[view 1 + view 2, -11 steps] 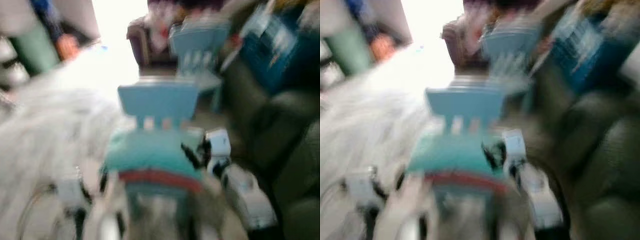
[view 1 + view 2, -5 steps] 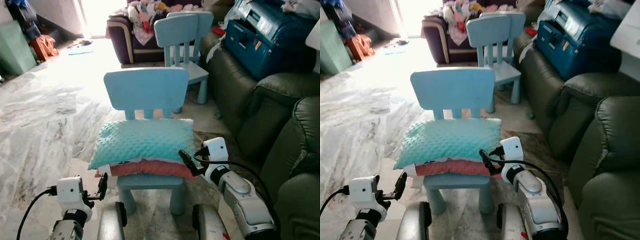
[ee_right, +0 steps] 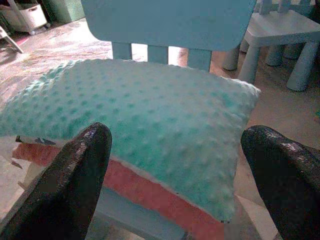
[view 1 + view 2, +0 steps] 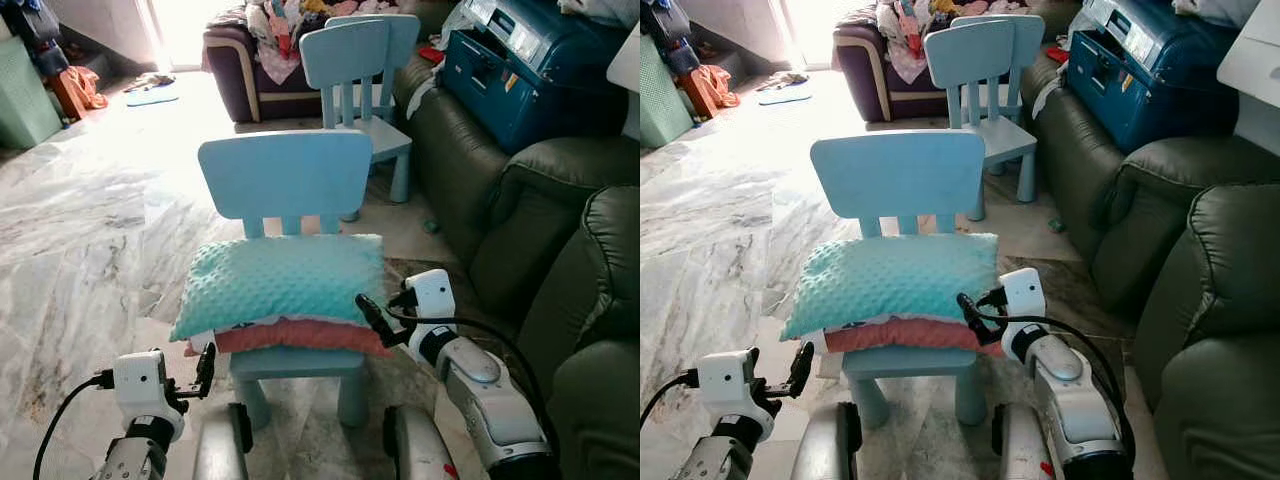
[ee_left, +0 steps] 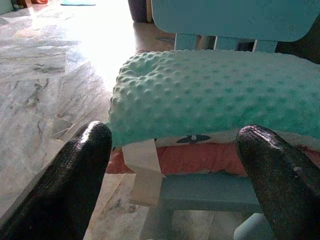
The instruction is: Move the pillow to the sofa
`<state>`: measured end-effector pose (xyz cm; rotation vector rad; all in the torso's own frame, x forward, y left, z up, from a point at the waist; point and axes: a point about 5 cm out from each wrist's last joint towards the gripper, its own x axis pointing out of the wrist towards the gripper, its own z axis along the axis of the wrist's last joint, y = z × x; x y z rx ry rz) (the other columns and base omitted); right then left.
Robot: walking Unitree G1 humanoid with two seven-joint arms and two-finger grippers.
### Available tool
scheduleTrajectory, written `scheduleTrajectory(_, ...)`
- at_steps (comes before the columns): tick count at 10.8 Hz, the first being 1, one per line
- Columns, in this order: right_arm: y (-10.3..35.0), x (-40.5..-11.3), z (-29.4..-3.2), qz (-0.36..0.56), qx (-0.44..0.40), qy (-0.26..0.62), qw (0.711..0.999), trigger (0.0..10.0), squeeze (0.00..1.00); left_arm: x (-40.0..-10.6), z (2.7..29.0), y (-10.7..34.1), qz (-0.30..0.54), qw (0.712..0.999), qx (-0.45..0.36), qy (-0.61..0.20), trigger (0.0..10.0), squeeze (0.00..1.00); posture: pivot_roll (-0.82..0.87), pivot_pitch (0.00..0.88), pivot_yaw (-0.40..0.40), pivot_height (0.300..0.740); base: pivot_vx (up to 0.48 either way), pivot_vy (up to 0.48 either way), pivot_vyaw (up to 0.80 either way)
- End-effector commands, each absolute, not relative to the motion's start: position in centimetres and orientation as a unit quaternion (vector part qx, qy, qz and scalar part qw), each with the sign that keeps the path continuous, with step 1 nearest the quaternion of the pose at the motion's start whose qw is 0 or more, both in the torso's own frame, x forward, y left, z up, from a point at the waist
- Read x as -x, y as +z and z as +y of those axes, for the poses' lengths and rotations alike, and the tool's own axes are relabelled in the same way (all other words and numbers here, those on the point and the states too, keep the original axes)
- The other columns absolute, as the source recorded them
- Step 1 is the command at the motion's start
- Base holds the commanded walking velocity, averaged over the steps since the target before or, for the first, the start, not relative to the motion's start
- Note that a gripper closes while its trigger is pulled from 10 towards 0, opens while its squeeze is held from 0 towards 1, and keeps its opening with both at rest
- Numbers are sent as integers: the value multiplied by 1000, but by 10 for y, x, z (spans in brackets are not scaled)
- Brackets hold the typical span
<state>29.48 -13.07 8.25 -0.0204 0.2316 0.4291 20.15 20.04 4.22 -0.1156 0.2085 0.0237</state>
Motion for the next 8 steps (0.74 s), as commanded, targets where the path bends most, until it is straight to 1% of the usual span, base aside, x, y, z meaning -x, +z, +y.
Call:
scheduleTrajectory(1,83,-296,-126,112,13,221,969,10000,0,-201,205,44,103,993,49,16,10000,0,-151,30,53,504,0,0,0)
scheduleTrajectory(2,83,-295,-125,112,12,222,969,10000,0,-200,205,44,104,993,48,16,10000,0,-150,32,54,495,0,0,0)
scheduleTrajectory(5,83,-295,-125,111,4,221,969,10000,0,-198,206,44,105,993,46,19,10000,0,-147,38,59,487,0,0,0)
scheduleTrajectory(6,86,-299,-124,104,4,222,969,10000,0,-202,219,47,101,993,31,49,10000,0,-145,43,60,487,0,0,0)
scheduleTrajectory(7,90,-303,-124,96,5,224,970,10000,0,-204,227,48,98,993,27,64,10000,0,-145,46,61,487,0,0,0)
scheduleTrajectory(8,104,-319,-120,73,0,224,972,10000,0,-214,248,53,93,990,23,99,10000,0,-150,53,60,487,0,0,0)
